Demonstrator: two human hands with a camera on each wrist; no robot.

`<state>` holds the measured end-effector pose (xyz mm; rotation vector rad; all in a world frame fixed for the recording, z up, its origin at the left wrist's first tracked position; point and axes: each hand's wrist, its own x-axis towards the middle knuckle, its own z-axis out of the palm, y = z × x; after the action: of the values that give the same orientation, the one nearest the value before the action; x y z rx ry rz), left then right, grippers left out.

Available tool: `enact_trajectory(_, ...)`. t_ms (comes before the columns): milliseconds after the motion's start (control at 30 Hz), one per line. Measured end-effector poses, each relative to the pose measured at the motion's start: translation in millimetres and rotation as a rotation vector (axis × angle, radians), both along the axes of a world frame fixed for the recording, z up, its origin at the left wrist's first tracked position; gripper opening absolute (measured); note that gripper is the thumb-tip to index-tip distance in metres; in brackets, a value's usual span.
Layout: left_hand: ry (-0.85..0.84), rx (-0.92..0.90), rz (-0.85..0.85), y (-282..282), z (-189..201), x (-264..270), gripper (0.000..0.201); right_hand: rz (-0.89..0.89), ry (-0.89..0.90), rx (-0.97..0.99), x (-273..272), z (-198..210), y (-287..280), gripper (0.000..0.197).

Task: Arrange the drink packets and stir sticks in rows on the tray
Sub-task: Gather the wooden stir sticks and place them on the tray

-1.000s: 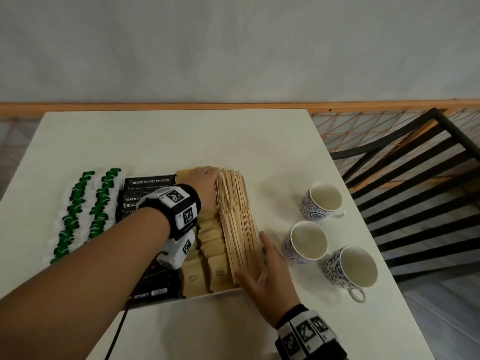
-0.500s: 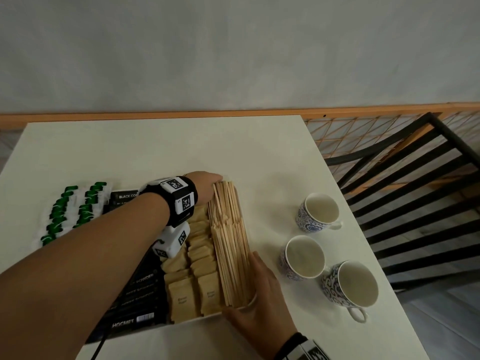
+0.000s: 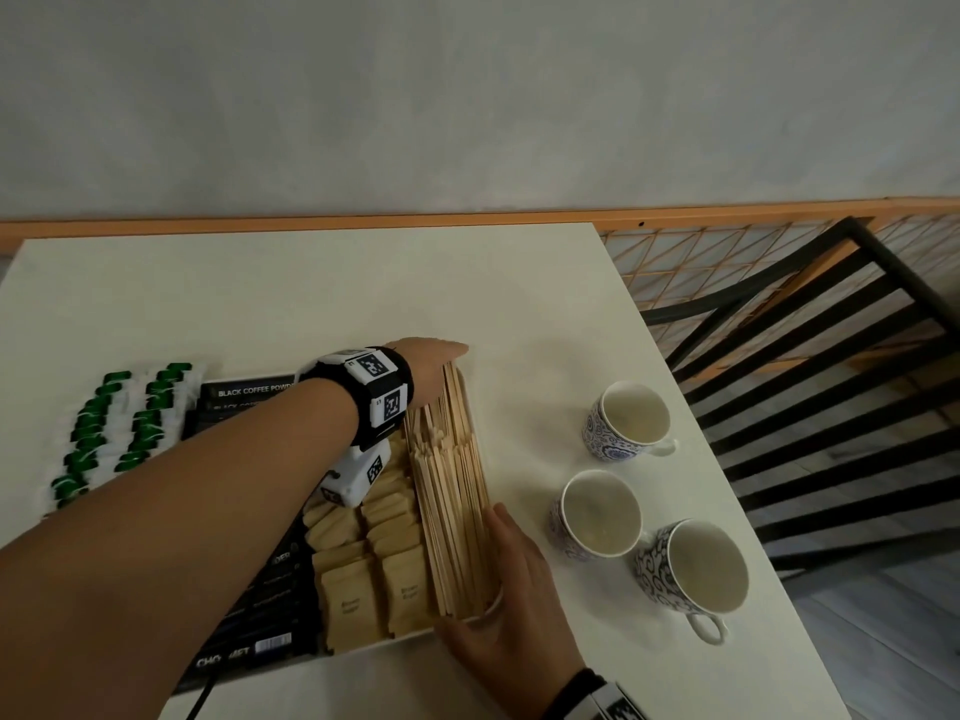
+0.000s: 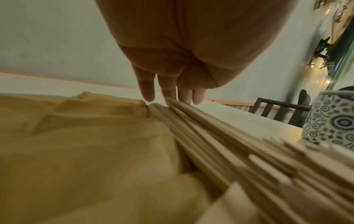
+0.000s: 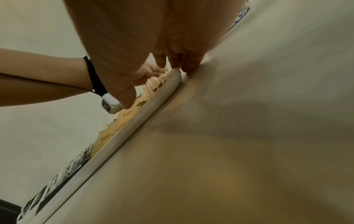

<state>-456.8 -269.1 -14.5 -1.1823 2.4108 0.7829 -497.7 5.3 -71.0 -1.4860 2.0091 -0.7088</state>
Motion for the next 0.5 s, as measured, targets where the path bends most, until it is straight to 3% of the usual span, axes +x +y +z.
enact_trajectory(300, -0.07, -0.036, -0.058, 7.8, 5.4, -3.8, 0.055, 0.004, -0.014, -0.01, 1.5, 3.0, 1.0, 0.094)
enact_trajectory(500, -0.06, -0.024, -0.006, 7.3, 8.4, -2.7, 0.054, 0.049, -0.113, 0.056, -6.6, 9.0, 5.0, 0.105)
